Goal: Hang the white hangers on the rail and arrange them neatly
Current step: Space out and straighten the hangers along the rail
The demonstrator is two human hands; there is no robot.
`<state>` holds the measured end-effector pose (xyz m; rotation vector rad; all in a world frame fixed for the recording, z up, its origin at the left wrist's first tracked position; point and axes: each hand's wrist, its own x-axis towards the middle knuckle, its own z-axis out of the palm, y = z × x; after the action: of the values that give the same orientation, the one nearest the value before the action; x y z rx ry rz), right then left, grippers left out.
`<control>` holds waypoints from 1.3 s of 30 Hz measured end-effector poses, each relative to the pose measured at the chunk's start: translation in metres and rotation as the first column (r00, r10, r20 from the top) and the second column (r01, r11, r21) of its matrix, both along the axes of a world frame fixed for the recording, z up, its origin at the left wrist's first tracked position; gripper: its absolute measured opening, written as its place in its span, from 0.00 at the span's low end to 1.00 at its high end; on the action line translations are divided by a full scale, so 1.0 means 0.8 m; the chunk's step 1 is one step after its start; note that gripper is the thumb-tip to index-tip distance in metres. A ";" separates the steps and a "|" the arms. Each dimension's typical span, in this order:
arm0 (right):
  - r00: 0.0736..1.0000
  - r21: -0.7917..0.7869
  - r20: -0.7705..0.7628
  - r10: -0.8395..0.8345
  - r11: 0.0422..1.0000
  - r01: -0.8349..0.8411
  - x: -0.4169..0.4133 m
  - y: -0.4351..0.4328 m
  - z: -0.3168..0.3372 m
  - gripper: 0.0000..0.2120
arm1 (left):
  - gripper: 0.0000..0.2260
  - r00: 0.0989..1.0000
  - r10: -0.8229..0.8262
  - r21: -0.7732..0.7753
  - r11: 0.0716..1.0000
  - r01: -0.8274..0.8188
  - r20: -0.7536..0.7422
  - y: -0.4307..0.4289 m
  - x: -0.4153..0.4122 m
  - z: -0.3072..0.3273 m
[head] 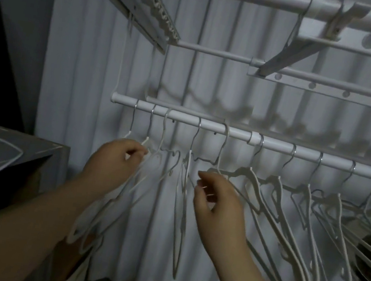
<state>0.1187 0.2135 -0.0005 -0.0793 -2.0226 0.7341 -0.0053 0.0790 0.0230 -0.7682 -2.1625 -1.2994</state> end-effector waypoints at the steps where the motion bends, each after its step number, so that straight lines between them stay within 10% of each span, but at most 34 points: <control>1: 0.999 -0.035 0.038 0.033 0.999 -0.032 -0.009 -0.007 0.000 0.12 | 0.09 1.000 0.012 0.014 1.000 -0.013 0.015 -0.004 -0.011 0.002; 8: 0.976 -0.303 0.191 0.108 0.952 -0.047 -0.074 -0.053 -0.003 0.13 | 0.22 0.950 -0.043 0.093 0.996 0.015 0.308 -0.029 -0.069 -0.017; 21: 0.935 -0.465 0.351 0.053 0.877 0.125 -0.138 -0.104 -0.018 0.20 | 0.26 0.437 -0.644 0.453 0.759 0.468 0.628 -0.024 -0.092 -0.046; 39: 0.952 -0.503 0.301 0.060 0.858 0.105 -0.110 -0.078 -0.013 0.18 | 0.19 0.461 -0.626 0.540 0.779 0.319 0.629 -0.020 -0.075 -0.040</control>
<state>0.0304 0.1508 -0.0106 -0.5614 -2.0513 1.3033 -0.0656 0.0632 -0.0086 -0.7677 -2.2431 -2.6951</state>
